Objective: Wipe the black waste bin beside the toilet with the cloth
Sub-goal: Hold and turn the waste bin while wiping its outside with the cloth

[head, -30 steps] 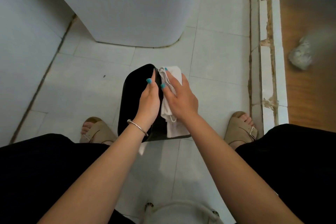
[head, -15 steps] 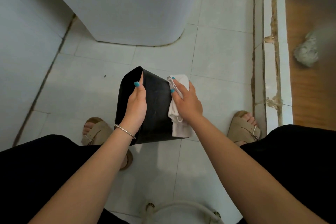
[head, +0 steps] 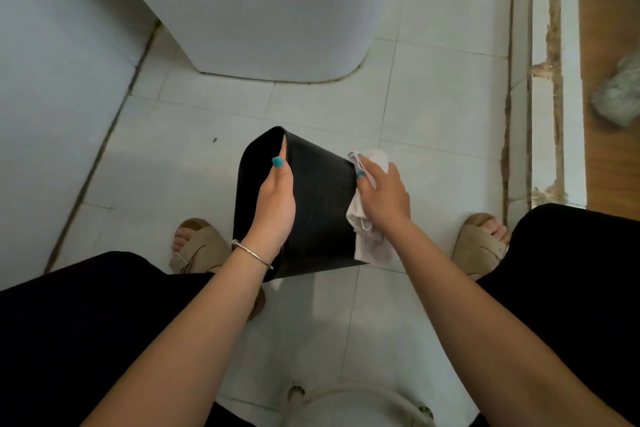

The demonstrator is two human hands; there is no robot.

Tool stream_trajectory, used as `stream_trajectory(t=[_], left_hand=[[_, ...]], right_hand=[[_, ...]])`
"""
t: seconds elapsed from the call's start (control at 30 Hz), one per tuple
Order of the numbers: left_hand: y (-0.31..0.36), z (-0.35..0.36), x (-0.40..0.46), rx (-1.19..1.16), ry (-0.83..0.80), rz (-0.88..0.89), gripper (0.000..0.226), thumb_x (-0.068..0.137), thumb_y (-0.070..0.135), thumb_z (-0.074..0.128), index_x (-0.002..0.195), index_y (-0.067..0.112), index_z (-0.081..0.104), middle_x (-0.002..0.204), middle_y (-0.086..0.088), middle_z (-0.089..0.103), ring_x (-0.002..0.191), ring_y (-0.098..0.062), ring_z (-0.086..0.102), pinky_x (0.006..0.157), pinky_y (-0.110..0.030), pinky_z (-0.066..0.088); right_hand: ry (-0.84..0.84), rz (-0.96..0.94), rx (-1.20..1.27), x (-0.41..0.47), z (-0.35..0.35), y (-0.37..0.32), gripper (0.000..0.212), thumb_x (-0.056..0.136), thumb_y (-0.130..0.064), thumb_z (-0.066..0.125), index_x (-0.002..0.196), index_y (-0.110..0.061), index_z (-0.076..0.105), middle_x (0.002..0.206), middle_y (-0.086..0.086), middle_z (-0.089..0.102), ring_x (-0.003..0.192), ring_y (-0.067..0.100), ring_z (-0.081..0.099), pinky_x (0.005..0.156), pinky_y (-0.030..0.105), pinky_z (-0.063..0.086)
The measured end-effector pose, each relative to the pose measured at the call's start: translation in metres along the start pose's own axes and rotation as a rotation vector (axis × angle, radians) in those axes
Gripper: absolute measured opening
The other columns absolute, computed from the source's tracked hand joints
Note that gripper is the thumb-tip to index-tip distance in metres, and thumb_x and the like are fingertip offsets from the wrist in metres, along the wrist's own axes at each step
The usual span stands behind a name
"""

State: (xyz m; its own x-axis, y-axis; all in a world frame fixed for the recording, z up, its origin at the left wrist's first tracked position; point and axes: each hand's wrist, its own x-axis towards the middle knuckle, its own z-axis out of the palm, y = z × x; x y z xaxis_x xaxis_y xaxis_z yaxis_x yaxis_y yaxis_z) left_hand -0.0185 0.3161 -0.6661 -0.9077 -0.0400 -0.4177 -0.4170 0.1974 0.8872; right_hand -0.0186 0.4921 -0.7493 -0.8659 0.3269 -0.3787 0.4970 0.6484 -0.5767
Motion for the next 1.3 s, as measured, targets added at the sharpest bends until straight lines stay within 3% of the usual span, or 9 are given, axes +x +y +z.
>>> stream_trajectory(t=[0.1,0.2,0.3,0.37,0.47,0.7,0.9,1.07,1.3], left_hand=[[-0.001,0.004,-0.002,-0.001,-0.003,0.019,0.051,0.095,0.058,0.013,0.145,0.048,0.02,0.153,0.015,0.023,0.121,0.006,0.022,0.096,-0.014,0.022],[0.001,0.003,-0.004,-0.003,-0.017,0.037,0.048,0.097,0.058,0.016,0.143,0.049,0.026,0.143,0.021,0.035,0.118,0.013,0.031,0.082,0.004,0.028],[0.0,0.005,-0.003,-0.035,0.01,-0.045,0.038,0.097,0.058,0.024,0.113,0.05,0.057,0.1,0.018,0.07,0.085,0.006,0.065,0.057,-0.008,0.047],[-0.003,0.008,-0.004,-0.04,0.043,-0.109,0.044,0.097,0.059,0.025,0.098,0.036,0.063,0.076,0.015,0.072,0.067,-0.001,0.068,0.046,-0.014,0.047],[-0.015,0.012,-0.012,-0.075,0.113,-0.143,0.043,0.097,0.058,0.026,0.094,0.033,0.061,0.071,0.019,0.07,0.062,0.0,0.066,0.043,-0.014,0.046],[-0.018,0.012,-0.011,-0.125,0.064,-0.085,0.035,0.098,0.054,0.026,0.094,0.041,0.059,0.075,0.027,0.068,0.071,0.009,0.064,0.051,-0.008,0.046],[-0.009,0.012,-0.01,-0.093,0.015,-0.003,0.037,0.1,0.049,0.028,0.101,0.032,0.061,0.078,0.021,0.07,0.074,0.007,0.065,0.054,-0.007,0.045],[-0.006,0.012,-0.013,-0.049,-0.06,0.085,0.041,0.103,0.036,0.031,0.143,0.031,0.038,0.118,0.026,0.055,0.096,0.021,0.053,0.071,0.001,0.04],[-0.007,0.016,-0.009,0.085,-0.068,0.126,0.048,0.102,0.033,0.032,0.149,0.028,0.022,0.152,0.013,0.029,0.127,0.008,0.026,0.084,0.011,0.023]], right_hand=[[0.001,-0.153,0.014,-0.013,-0.005,-0.029,0.041,0.098,-0.04,0.04,0.138,-0.049,0.042,0.148,0.006,0.034,0.117,0.03,0.051,0.093,0.034,0.04],[0.01,-0.351,0.06,-0.033,-0.007,-0.065,0.043,0.097,-0.037,0.043,0.139,-0.045,0.044,0.141,0.005,0.038,0.103,0.023,0.054,0.077,0.028,0.039],[0.021,-0.489,0.165,-0.05,-0.01,-0.093,0.043,0.094,-0.038,0.043,0.137,-0.046,0.044,0.132,0.002,0.039,0.092,0.015,0.051,0.071,0.029,0.045],[0.001,-0.518,0.168,-0.056,-0.012,-0.097,0.042,0.095,-0.036,0.046,0.136,-0.045,0.046,0.128,-0.001,0.039,0.094,0.019,0.053,0.075,0.036,0.051],[-0.064,-0.531,0.105,-0.06,-0.011,-0.09,0.041,0.097,-0.034,0.049,0.137,-0.043,0.047,0.134,0.001,0.037,0.099,0.022,0.053,0.08,0.042,0.052],[-0.066,-0.509,0.111,-0.059,-0.009,-0.084,0.042,0.098,-0.035,0.047,0.139,-0.044,0.043,0.138,-0.001,0.035,0.104,0.019,0.053,0.08,0.041,0.053],[-0.021,-0.476,0.241,-0.061,-0.012,-0.082,0.042,0.098,-0.038,0.043,0.139,-0.046,0.042,0.132,-0.005,0.038,0.098,0.011,0.052,0.074,0.026,0.05],[0.019,-0.395,0.329,-0.058,-0.009,-0.067,0.041,0.097,-0.037,0.044,0.135,-0.053,0.043,0.131,-0.009,0.041,0.1,0.007,0.052,0.073,0.02,0.049],[0.068,-0.271,0.369,-0.041,-0.008,-0.028,0.042,0.097,-0.033,0.043,0.132,-0.056,0.045,0.134,-0.011,0.043,0.108,-0.001,0.046,0.083,0.006,0.037]])
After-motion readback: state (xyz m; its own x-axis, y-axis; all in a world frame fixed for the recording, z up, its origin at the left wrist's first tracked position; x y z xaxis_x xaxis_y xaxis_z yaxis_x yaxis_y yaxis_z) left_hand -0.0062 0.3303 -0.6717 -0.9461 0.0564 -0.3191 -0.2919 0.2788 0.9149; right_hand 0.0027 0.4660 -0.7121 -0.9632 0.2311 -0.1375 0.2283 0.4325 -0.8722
